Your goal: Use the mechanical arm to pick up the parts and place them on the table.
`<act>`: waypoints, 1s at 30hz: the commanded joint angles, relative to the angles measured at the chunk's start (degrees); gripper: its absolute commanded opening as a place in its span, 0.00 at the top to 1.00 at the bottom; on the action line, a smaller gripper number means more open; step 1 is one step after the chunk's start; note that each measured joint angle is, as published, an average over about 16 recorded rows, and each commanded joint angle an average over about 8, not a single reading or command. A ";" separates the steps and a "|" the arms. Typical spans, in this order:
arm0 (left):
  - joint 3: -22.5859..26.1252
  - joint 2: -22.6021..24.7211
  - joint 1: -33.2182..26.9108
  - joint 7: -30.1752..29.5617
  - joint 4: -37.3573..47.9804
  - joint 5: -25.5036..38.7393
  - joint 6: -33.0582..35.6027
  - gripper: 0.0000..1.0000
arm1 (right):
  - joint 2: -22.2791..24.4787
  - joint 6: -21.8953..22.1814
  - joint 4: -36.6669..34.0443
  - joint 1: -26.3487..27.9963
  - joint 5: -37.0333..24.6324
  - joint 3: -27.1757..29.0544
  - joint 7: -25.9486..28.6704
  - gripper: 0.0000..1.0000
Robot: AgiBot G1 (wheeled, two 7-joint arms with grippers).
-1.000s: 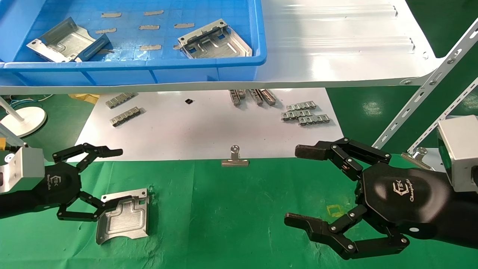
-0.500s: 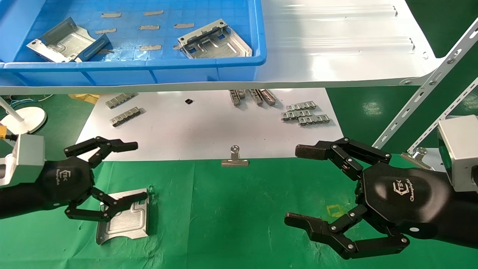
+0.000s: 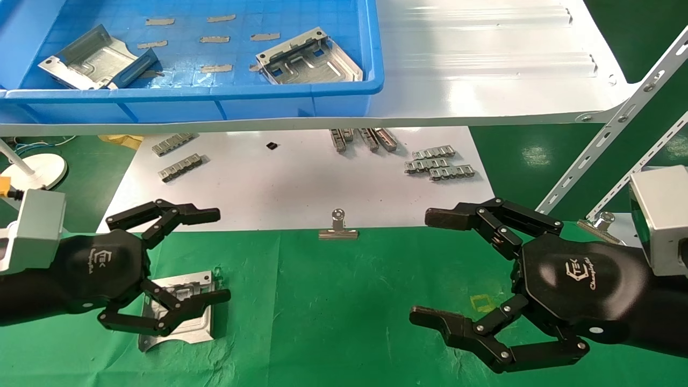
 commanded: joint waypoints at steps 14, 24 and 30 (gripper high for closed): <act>-8.10 -0.81 5.85 -11.34 -13.31 -0.21 -1.53 0.00 | 0.00 0.00 0.00 0.00 0.00 0.00 0.00 0.00; -13.46 -1.35 9.73 -18.85 -22.12 -0.36 -2.55 0.00 | 0.00 0.00 0.00 0.00 0.00 0.00 0.00 0.00; -16.20 -1.61 11.70 -22.57 -26.64 -0.42 -3.03 0.00 | 0.00 0.01 -0.01 0.00 0.00 0.00 0.00 0.00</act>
